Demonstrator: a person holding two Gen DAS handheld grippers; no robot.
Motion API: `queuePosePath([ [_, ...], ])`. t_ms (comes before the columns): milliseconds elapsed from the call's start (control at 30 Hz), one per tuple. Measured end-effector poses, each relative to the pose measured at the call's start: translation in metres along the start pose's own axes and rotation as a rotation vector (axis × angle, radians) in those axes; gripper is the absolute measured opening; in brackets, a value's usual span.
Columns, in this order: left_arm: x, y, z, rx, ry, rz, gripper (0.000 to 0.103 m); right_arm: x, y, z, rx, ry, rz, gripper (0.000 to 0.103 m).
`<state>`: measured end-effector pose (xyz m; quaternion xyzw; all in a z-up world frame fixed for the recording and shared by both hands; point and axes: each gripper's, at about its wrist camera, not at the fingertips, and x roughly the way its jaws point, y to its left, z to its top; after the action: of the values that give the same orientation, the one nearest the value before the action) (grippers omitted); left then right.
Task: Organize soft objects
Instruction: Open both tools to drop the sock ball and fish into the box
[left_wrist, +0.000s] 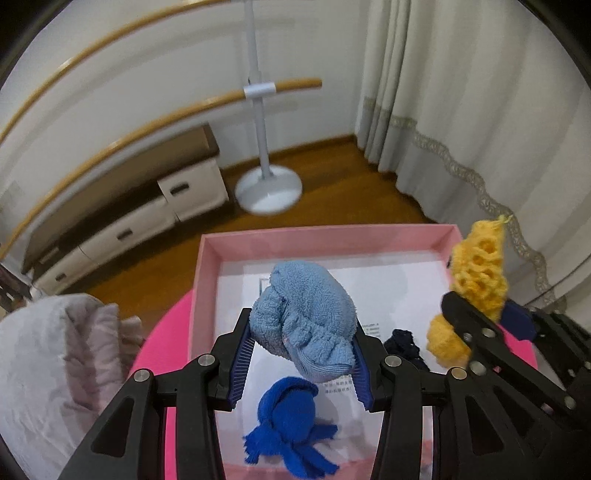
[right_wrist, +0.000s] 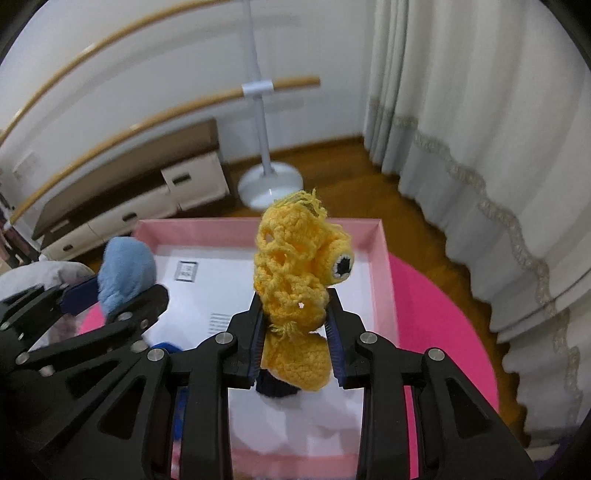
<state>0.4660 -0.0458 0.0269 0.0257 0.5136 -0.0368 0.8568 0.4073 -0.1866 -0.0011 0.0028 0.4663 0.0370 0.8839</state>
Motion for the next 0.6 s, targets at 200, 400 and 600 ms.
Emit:
queuePosePath([
  [200,0.045,0.004,0.043,-0.009,0.044,0.037,0.045,0.035,-0.002,0.007,0.004,0.094,0.010,0.028],
  [400,0.074,0.006,0.066,0.003,0.097,0.016,0.045,0.042,-0.006,0.010,0.016,0.121,-0.002,0.031],
  [600,0.085,0.003,0.075,-0.001,0.124,0.081,0.053,0.042,-0.016,0.015,0.062,0.118,-0.053,0.063],
])
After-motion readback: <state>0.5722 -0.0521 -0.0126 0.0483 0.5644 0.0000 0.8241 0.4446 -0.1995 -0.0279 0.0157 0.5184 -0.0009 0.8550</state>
